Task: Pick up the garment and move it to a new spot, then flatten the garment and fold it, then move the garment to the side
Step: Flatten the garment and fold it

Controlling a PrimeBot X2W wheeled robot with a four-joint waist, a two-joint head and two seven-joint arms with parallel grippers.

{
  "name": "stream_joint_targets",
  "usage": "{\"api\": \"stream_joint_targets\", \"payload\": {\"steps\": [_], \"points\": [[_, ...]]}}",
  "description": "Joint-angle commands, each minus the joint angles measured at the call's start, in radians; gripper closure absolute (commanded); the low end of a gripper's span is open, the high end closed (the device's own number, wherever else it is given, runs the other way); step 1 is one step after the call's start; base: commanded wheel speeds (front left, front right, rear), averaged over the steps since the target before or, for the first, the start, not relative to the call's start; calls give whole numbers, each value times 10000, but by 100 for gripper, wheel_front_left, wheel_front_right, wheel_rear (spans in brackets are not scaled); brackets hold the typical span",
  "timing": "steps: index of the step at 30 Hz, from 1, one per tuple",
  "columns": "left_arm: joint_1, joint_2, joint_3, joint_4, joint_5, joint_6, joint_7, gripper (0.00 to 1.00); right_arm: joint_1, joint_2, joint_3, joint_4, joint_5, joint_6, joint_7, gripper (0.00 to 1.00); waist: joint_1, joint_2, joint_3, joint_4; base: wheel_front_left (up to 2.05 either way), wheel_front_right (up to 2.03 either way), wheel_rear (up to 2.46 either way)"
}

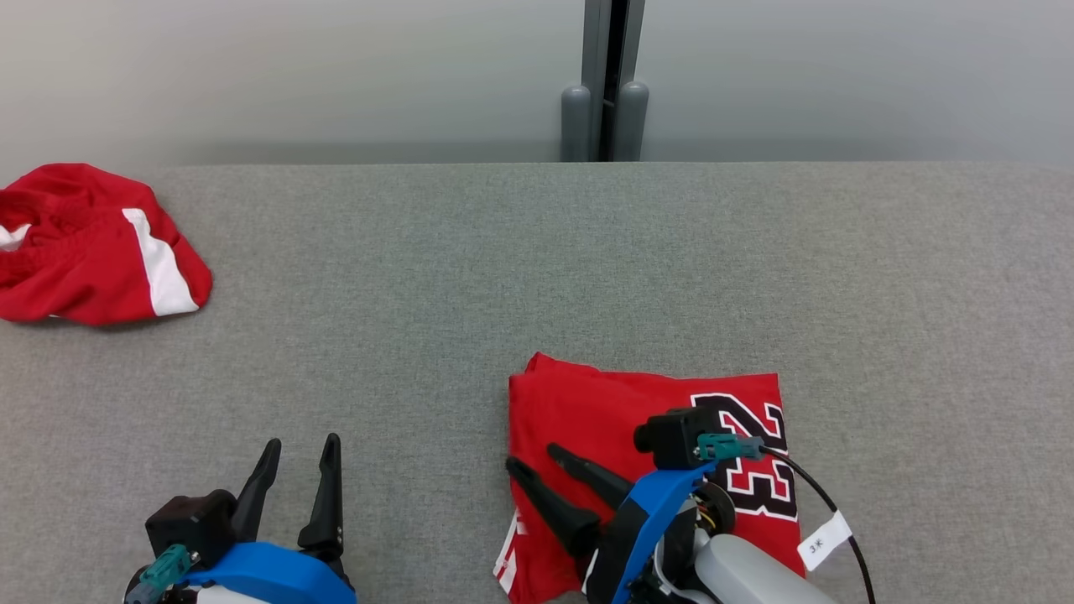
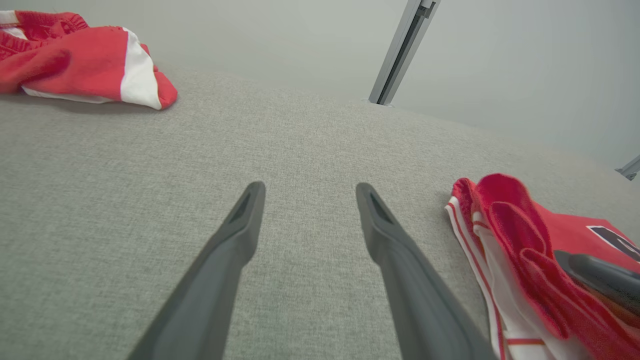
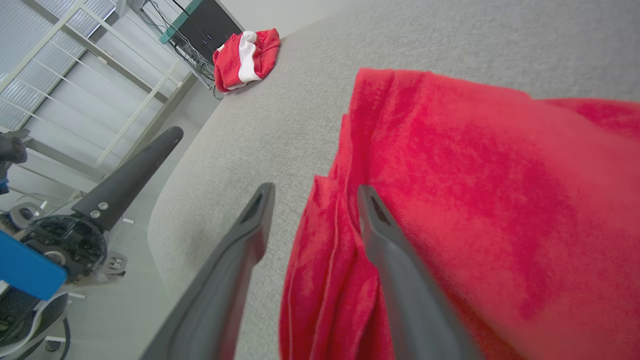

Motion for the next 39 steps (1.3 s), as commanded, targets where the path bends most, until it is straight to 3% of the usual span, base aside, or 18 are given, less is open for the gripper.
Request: {"api": "stream_joint_targets", "payload": {"steps": [1,5,10,14,18,24,27,32,39], "points": [[-184,-17,3,40,51,-31,-38,0,-246,-13,215,78,182,5,-176,0,-1,-1,13,0,0,0,0],[-245,-52,-25,96,76,-75,-60,0,-625,-25,655,299,465,5,-700,0,-1,-1,45,-51,0,0,0],[-440,-157,-55,103,222,-95,-109,0,-1138,-22,431,1087,-288,3,-1738,0,-1,-1,35,-188,0,0,0],[-566,-336,-136,127,384,-121,-163,0,-1441,-20,-502,1895,-1544,5,-2358,0,-1,-1,-69,-336,0,0,0],[-626,-631,-126,198,599,-149,-207,0,-1366,-23,-2145,2453,-3410,3,-2551,0,-1,-1,-257,-485,0,0,0],[-365,-1139,340,370,951,-261,-261,0,224,-19,-5249,1126,-6097,3,-2555,0,-1,-1,-568,-625,0,0,0],[-76,-1352,796,430,1276,-330,-264,0,1219,-9,-6243,280,-6755,3,-2556,0,-1,-1,-722,-663,0,0,0],[483,-1673,1478,573,1805,-580,-267,0,2395,-11,-6992,-734,-7106,3,-2556,0,-1,-1,-881,-729,0,0,0],[1017,-2118,2169,708,2413,-910,-269,0,3120,-12,-7062,-1309,-7080,3,-2527,0,-1,-1,-1027,-780,0,0,0]]}}
